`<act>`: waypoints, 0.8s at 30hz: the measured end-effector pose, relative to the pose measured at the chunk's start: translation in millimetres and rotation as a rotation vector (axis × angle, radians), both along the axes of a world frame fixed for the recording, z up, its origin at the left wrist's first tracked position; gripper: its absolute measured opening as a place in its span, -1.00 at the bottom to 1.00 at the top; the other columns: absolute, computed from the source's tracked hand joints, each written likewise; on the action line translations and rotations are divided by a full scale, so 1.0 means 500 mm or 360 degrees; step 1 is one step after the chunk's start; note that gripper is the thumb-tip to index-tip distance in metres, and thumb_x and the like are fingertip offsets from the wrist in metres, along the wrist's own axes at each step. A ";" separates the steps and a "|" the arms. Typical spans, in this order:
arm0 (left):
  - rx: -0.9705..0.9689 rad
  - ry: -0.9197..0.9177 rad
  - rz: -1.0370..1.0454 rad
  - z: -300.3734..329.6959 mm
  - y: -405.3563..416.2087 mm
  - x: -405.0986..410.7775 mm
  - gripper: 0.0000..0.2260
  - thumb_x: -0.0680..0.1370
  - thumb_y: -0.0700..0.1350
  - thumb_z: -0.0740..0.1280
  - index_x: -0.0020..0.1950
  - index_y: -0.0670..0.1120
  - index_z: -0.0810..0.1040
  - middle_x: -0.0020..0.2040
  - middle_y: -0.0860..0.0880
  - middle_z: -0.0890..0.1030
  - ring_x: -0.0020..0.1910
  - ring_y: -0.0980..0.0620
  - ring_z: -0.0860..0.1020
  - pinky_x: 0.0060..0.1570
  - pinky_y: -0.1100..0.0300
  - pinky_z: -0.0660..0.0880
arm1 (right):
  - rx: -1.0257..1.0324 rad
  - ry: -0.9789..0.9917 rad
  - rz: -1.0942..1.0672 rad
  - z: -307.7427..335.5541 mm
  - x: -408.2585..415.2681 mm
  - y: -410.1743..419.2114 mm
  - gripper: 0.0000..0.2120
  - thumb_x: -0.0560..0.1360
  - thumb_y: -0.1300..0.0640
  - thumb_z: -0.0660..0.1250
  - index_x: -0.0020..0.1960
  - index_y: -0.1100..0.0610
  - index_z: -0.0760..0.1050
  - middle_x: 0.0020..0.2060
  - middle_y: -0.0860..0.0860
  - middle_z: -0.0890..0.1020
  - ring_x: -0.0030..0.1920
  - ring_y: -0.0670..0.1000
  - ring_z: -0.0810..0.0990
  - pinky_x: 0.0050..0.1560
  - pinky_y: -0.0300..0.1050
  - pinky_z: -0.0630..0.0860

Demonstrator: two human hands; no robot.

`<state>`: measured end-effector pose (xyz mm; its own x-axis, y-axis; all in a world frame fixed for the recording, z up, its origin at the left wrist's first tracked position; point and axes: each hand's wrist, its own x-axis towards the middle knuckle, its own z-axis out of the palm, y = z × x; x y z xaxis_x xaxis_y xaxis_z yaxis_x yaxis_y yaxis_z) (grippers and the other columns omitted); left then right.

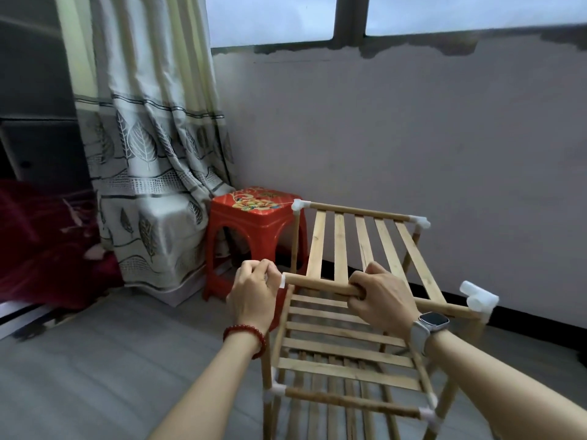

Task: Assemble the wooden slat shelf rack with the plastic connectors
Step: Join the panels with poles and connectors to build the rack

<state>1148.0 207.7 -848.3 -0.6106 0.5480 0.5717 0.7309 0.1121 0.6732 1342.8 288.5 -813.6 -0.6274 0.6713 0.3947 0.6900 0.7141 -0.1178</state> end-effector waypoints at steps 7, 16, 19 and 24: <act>-0.0094 0.0054 0.0088 0.014 -0.003 -0.024 -0.30 0.38 0.26 -0.20 -0.06 -0.14 0.59 -0.01 -0.05 0.49 -0.04 -0.07 0.49 -0.24 0.17 0.28 | 0.0017 0.0036 0.0028 0.006 -0.008 0.003 -0.83 0.47 -0.01 0.26 0.00 0.00 0.54 -0.32 -0.14 0.28 -0.37 -0.24 0.26 -0.37 -0.41 0.16; -0.0323 0.0125 -0.0206 0.021 0.015 -0.019 -0.65 0.63 -0.01 0.08 -0.16 -0.13 0.56 -0.04 0.02 0.42 -0.18 -0.04 0.51 -0.24 0.16 0.38 | 0.0065 0.0034 0.0048 0.003 0.012 -0.001 -0.83 0.47 -0.03 0.26 -0.03 -0.01 0.57 -0.34 -0.14 0.31 -0.30 -0.14 0.31 -0.36 -0.40 0.16; -0.0235 0.0008 -0.0388 0.020 0.021 -0.018 -0.64 0.62 -0.03 0.12 -0.36 0.01 0.47 -0.11 0.06 0.39 -0.19 -0.01 0.52 -0.21 0.02 0.54 | 0.0113 0.0030 0.0074 0.000 0.011 -0.003 -0.85 0.47 0.00 0.26 -0.06 0.02 0.57 -0.39 -0.16 0.28 -0.23 -0.11 0.33 -0.38 -0.40 0.12; -0.0104 -0.0396 -0.0547 0.034 0.018 -0.007 -0.71 0.63 -0.11 0.13 -0.29 -0.07 0.44 -0.06 -0.04 0.39 -0.26 0.06 0.51 -0.28 0.31 0.52 | 0.0171 -0.0126 0.0210 0.002 0.014 0.004 -0.85 0.47 -0.04 0.21 -0.11 0.03 0.39 -0.27 -0.11 0.44 -0.10 -0.06 0.39 -0.19 -0.22 0.31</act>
